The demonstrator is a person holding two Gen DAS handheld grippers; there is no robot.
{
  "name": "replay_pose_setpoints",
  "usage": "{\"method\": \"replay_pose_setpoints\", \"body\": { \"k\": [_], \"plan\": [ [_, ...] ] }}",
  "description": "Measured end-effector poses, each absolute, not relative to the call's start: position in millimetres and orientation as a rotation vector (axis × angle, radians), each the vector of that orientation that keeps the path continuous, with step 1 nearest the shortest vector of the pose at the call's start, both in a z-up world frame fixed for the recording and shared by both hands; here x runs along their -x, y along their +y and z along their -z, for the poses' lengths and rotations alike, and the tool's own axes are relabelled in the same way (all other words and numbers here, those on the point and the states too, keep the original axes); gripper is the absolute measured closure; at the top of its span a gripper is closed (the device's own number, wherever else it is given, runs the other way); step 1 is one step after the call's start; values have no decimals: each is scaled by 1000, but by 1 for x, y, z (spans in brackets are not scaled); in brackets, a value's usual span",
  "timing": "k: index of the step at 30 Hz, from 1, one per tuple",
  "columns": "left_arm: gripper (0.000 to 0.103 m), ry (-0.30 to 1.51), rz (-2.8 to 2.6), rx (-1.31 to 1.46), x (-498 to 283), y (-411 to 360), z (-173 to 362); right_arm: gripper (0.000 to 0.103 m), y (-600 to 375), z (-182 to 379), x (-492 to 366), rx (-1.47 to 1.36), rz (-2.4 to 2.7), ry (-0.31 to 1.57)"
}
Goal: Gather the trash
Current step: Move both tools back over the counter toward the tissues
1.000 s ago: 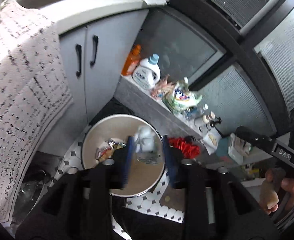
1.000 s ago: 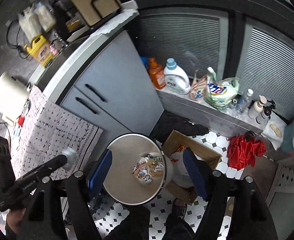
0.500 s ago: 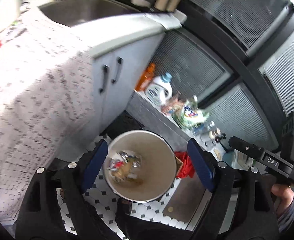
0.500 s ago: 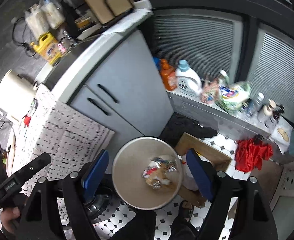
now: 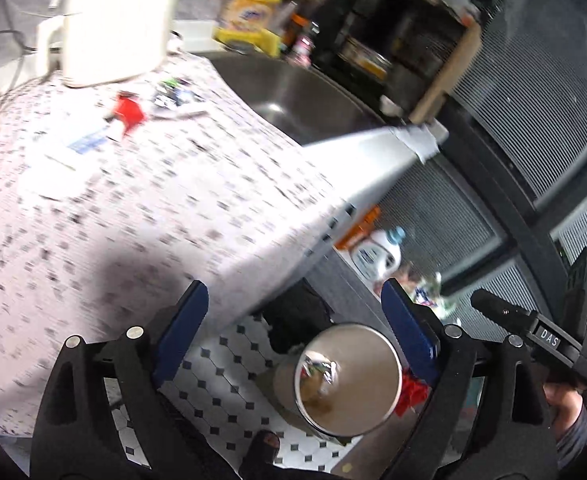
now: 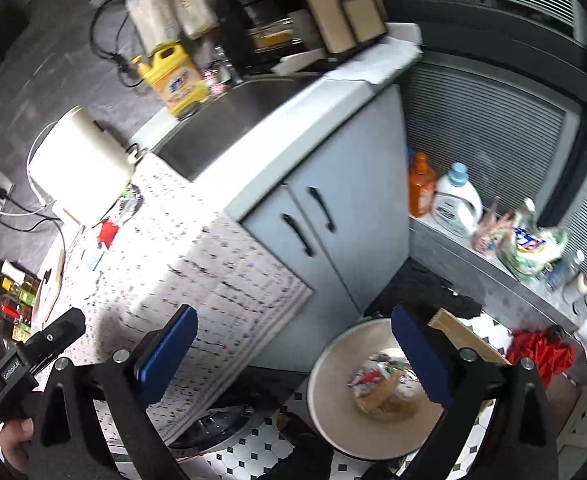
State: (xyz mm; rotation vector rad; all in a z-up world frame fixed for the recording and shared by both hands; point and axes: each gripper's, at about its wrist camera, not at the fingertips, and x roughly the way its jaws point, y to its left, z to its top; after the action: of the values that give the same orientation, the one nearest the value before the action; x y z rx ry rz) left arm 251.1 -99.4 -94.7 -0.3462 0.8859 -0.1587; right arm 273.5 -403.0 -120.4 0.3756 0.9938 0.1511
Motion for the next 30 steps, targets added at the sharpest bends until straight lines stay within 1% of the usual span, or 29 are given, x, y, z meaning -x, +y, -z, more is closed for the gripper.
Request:
{"method": "replay_pose_setpoints", "body": {
  "k": [6,14,24,28,30],
  "plan": [
    [16,838,78,398,-257,-44,90,8,-350,110,-298,-324,-209,997],
    [16,801,-26,463,-266,24,99,8,-294,97,-321,-245,-247,989],
    [16,833,-145,417,-292,77,122,8,-234,100,-338,-177,-246,1014],
    [16,841,-178,454,-305,90,137,8,-220,100,-337,-124,-251,1023],
    [20,858,-190,460,-311,92,146,8,-218,100,-338,-120,-240,1030]
  ]
}}
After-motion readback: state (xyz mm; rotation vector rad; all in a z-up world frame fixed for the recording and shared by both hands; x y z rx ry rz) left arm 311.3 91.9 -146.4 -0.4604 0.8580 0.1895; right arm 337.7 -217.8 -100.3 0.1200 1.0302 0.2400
